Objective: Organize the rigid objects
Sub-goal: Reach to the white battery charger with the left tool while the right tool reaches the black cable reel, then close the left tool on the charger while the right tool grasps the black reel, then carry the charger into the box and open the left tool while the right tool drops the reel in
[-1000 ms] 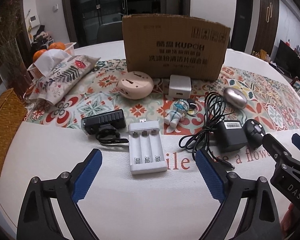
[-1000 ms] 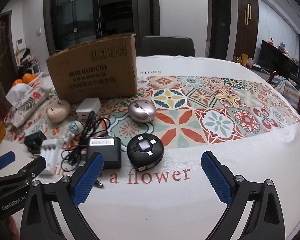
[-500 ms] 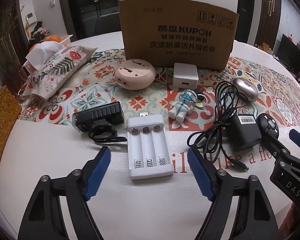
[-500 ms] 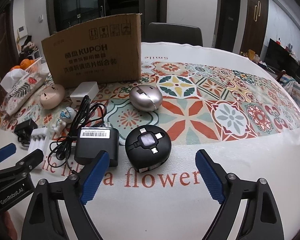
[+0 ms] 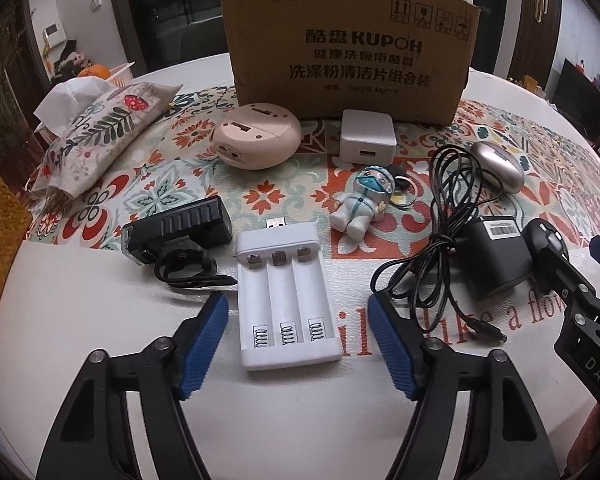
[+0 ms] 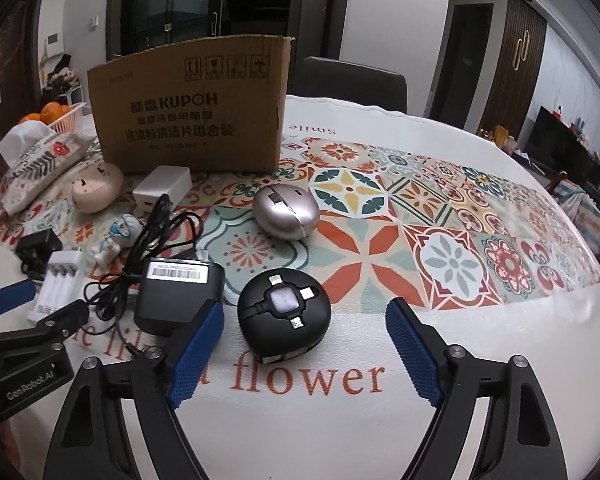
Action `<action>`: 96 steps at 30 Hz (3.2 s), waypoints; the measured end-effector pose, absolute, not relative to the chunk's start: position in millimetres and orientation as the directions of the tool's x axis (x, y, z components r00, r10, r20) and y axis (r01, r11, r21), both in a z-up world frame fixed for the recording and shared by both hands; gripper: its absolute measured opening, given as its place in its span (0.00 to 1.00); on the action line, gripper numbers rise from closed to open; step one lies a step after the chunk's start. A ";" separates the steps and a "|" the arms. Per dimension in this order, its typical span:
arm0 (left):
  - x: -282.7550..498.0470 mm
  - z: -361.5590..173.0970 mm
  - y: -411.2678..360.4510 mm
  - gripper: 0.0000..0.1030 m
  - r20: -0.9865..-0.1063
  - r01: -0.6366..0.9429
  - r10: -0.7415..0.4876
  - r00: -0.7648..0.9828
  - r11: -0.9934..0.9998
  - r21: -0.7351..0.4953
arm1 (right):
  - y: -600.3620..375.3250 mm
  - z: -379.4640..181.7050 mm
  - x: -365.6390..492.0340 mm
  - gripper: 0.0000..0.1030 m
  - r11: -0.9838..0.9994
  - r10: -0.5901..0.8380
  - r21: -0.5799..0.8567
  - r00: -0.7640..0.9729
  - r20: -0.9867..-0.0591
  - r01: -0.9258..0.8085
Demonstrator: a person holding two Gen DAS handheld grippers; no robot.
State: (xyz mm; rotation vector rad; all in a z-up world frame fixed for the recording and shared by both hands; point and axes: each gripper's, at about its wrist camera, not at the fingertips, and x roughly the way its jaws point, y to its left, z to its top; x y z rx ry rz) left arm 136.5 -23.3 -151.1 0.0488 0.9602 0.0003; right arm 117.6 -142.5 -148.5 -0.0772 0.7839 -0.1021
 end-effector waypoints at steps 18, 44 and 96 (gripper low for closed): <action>145.0 -150.0 -18.9 0.46 -0.805 0.044 -0.024 0.592 0.999 0.003 | -143.5 -168.8 139.8 0.55 0.998 -0.054 -0.034 0.632 -0.773 0.044; 118.7 -67.9 -1.9 0.46 -0.650 0.164 -0.153 0.744 0.985 -0.044 | -121.3 -90.3 106.7 0.55 1.000 -0.015 0.000 0.771 -0.637 0.019; 296.6 58.3 7.5 0.46 -0.612 0.240 -0.253 0.750 0.965 -0.105 | -107.5 31.3 272.5 0.55 0.989 0.149 0.104 0.807 -0.571 -0.109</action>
